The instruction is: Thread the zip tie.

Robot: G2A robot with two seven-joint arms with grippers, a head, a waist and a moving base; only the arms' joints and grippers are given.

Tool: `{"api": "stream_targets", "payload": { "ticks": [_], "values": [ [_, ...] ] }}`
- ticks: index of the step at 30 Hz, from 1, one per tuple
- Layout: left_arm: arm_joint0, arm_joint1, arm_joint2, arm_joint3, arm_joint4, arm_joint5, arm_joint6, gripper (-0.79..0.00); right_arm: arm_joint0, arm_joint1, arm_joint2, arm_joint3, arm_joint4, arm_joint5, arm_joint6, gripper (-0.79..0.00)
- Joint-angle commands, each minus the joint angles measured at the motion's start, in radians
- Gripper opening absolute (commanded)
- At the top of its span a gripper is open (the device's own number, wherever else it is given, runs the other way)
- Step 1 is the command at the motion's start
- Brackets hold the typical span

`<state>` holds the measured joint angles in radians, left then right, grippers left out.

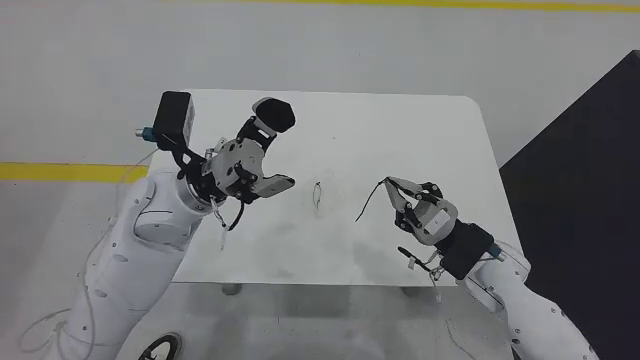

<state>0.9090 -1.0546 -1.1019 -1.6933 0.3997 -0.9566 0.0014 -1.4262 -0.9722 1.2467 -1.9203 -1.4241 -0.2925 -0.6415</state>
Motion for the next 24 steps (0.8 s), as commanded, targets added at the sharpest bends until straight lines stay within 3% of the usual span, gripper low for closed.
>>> {"api": "stream_targets", "payload": {
  "ticks": [1, 8, 13, 18, 21, 24],
  "values": [
    [0.000, -0.001, 0.003, 0.000, 0.001, 0.001, -0.003, 0.000, 0.000, 0.000, 0.001, 0.000, -0.005, 0.002, -0.004, -0.785],
    [0.009, -0.001, 0.005, 0.000, 0.001, 0.015, -0.009, 0.000, 0.000, 0.000, 0.001, 0.000, -0.005, 0.002, -0.004, -0.785],
    [0.006, -0.002, 0.042, 0.024, 0.019, 0.107, -0.163, 0.000, 0.000, 0.000, 0.001, 0.000, -0.005, 0.002, -0.004, -0.785],
    [-0.019, -0.003, 0.091, 0.021, -0.057, 0.097, -0.319, 0.000, 0.000, 0.000, 0.001, 0.000, -0.005, 0.002, -0.004, -0.785],
    [-0.027, -0.005, 0.081, 0.022, -0.079, 0.091, -0.311, 0.000, 0.000, 0.000, 0.001, 0.000, -0.005, 0.002, -0.004, -0.785],
    [-0.036, -0.007, 0.028, 0.023, -0.094, 0.090, -0.225, 0.000, 0.001, 0.001, -0.010, -0.020, -0.028, -0.045, -0.016, -0.785]
  ]
}}
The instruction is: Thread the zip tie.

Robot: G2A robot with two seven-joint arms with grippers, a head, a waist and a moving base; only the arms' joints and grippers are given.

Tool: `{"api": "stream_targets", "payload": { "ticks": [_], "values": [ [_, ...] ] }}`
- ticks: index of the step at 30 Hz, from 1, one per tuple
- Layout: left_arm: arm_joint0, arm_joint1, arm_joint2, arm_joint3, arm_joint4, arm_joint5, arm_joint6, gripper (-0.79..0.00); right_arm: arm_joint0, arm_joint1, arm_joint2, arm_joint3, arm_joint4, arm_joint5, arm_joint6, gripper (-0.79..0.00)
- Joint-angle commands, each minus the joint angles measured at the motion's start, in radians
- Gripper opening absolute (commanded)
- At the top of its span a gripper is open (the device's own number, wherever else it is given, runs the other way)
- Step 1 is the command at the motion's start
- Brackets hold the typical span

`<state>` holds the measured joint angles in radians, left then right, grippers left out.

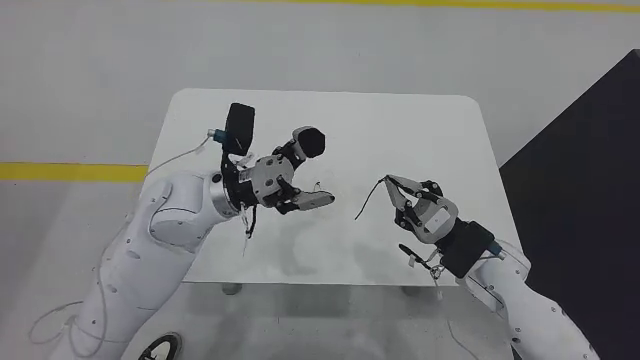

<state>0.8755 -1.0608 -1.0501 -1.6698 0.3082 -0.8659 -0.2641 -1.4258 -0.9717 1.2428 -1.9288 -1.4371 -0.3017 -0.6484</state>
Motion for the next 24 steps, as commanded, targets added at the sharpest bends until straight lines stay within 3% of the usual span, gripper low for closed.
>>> {"api": "stream_targets", "payload": {
  "ticks": [1, 6, 10, 15, 24],
  "values": [
    [-0.004, 0.000, -0.050, -0.003, 0.006, -0.001, 0.076, 0.000, 0.000, 0.001, -0.008, -0.011, -0.024, -0.059, -0.021, -0.785],
    [0.023, -0.001, -0.166, -0.022, 0.061, -0.008, 0.246, 0.000, 0.027, -0.010, -0.060, 0.023, -0.096, -0.031, 0.034, -0.785],
    [0.052, -0.004, -0.197, -0.036, 0.088, -0.010, 0.308, 0.000, 0.087, -0.034, -0.165, 0.067, -0.089, -0.019, 0.111, -0.785],
    [0.069, -0.009, -0.203, -0.054, 0.106, 0.006, 0.339, 0.000, 0.206, -0.072, -0.256, 0.147, -0.070, 0.049, 0.175, -0.785],
    [0.069, -0.009, -0.203, -0.054, 0.106, 0.006, 0.339, 0.000, 0.206, -0.072, -0.256, 0.147, -0.070, 0.049, 0.175, -0.785]
  ]
}}
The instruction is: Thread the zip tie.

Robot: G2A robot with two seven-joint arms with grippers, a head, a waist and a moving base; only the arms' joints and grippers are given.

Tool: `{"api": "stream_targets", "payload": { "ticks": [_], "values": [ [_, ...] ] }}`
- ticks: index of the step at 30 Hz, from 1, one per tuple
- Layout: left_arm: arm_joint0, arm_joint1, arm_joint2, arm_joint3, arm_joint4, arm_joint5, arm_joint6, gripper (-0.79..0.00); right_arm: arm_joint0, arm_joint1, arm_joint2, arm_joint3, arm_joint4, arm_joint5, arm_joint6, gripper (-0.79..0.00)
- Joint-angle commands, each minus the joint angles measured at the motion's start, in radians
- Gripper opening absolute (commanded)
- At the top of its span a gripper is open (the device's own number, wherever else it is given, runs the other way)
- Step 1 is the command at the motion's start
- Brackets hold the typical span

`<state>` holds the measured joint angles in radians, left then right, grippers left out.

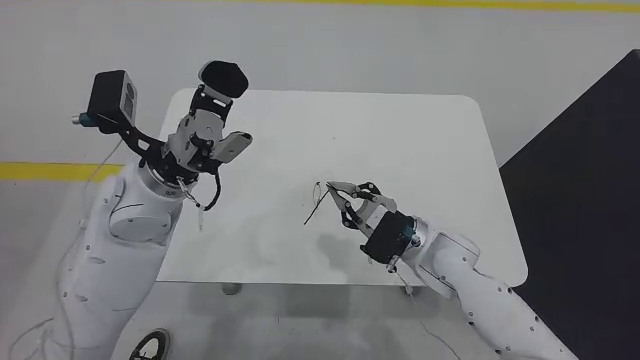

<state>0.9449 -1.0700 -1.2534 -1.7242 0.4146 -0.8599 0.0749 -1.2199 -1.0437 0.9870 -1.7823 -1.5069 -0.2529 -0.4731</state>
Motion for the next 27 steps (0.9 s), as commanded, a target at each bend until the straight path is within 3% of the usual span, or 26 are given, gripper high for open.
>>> {"api": "stream_targets", "payload": {
  "ticks": [1, 4, 8, 15, 17, 20, 27],
  "values": [
    [0.000, 0.000, 0.000, 0.000, 0.000, 0.000, 0.000, 0.000, 0.000, 0.000, 0.000, 0.000, 0.000, 0.000, 0.000, -0.785],
    [0.002, -0.001, -0.007, -0.016, -0.029, 0.023, -0.007, 0.000, 0.005, -0.003, 0.006, -0.003, -0.022, 0.042, 0.031, -0.785],
    [-0.018, -0.003, -0.019, -0.035, -0.032, 0.039, -0.029, 0.000, 0.079, -0.039, -0.052, 0.091, -0.085, 0.242, 0.123, -0.785],
    [-0.022, -0.004, -0.016, -0.039, -0.039, 0.036, -0.045, 0.000, 0.301, -0.137, -0.220, 0.407, -0.036, 0.317, 0.338, -0.785],
    [-0.022, -0.004, -0.016, -0.039, -0.039, 0.036, -0.045, 0.000, 0.341, -0.164, -0.259, 0.439, -0.029, 0.346, 0.378, -0.785],
    [-0.022, -0.004, -0.016, -0.039, -0.039, 0.036, -0.045, 0.000, 0.373, -0.186, -0.297, 0.498, -0.044, 0.311, 0.437, -0.785],
    [-0.022, -0.004, -0.016, -0.039, -0.039, 0.036, -0.045, 0.000, 0.408, -0.199, -0.327, 0.539, -0.096, 0.108, 0.567, -0.785]
  ]
}}
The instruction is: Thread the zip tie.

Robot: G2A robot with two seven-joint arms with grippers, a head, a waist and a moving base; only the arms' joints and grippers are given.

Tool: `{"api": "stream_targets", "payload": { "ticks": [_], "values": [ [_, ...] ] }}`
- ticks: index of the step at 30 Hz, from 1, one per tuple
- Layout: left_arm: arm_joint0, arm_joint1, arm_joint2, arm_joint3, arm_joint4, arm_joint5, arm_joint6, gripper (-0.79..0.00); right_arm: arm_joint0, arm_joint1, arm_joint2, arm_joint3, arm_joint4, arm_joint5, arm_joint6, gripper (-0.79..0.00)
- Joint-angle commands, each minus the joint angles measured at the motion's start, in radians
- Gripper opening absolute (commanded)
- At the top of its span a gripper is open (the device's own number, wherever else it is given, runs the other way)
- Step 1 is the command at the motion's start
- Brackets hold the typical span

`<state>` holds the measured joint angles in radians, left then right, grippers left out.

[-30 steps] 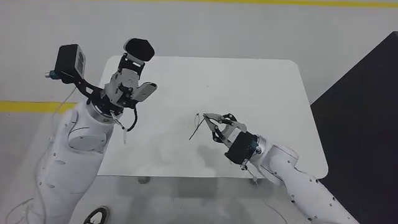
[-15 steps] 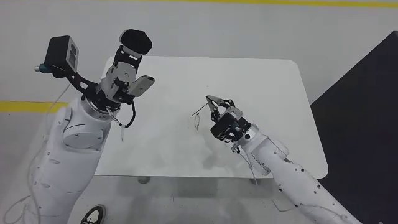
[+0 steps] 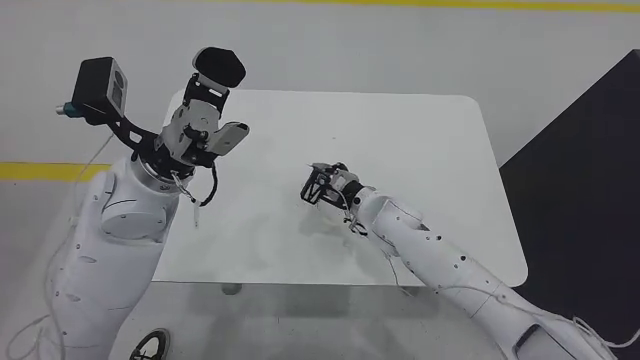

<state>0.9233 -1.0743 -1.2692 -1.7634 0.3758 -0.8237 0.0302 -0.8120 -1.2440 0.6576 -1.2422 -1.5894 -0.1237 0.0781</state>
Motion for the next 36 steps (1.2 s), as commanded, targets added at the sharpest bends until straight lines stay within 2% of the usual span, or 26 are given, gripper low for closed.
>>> {"api": "stream_targets", "payload": {
  "ticks": [1, 9, 10, 12, 20, 24, 28, 29, 30, 32, 36],
  "values": [
    [0.000, 0.000, 0.000, 0.000, 0.000, 0.000, 0.000, 0.000, -0.003, 0.002, 0.006, -0.005, -0.022, -0.030, 0.026, -0.785],
    [0.000, 0.000, 0.000, 0.000, 0.000, 0.000, 0.000, 0.000, -0.042, 0.007, 0.062, -0.053, -0.001, -0.056, 0.040, -0.785],
    [0.000, 0.000, 0.000, 0.000, 0.000, 0.000, 0.000, 0.000, -0.045, 0.007, 0.065, -0.055, -0.005, -0.061, 0.047, -0.643],
    [0.000, 0.000, 0.000, 0.000, 0.000, 0.000, 0.000, 0.000, -0.050, 0.007, 0.072, -0.060, -0.012, -0.070, 0.058, -0.613],
    [0.000, 0.000, 0.000, 0.000, 0.000, 0.000, 0.000, 0.000, -0.069, 0.003, 0.092, -0.083, -0.009, -0.115, 0.084, -0.613],
    [0.000, 0.000, 0.000, 0.000, 0.000, 0.000, 0.000, 0.000, -0.081, 0.005, 0.108, -0.119, -0.036, -0.112, 0.035, -0.643],
    [0.000, 0.000, 0.000, 0.000, 0.000, 0.000, 0.000, 0.000, -0.123, 0.016, 0.151, -0.187, -0.107, -0.019, -0.059, -0.668],
    [0.000, 0.000, 0.000, 0.000, 0.000, 0.000, 0.000, 0.000, -0.143, 0.019, 0.171, -0.205, -0.100, 0.018, -0.064, -0.763],
    [0.000, 0.000, 0.000, 0.000, 0.000, 0.000, 0.000, 0.000, -0.164, 0.020, 0.194, -0.234, -0.067, 0.052, -0.068, -0.785],
    [0.000, 0.000, 0.000, 0.000, 0.000, 0.000, 0.000, 0.000, -0.200, 0.027, 0.237, -0.288, -0.089, 0.123, -0.101, -0.785],
    [0.007, 0.000, -0.003, -0.007, 0.001, 0.013, -0.001, 0.000, -0.288, 0.041, 0.327, -0.394, -0.178, 0.334, -0.229, -0.785]
  ]
}}
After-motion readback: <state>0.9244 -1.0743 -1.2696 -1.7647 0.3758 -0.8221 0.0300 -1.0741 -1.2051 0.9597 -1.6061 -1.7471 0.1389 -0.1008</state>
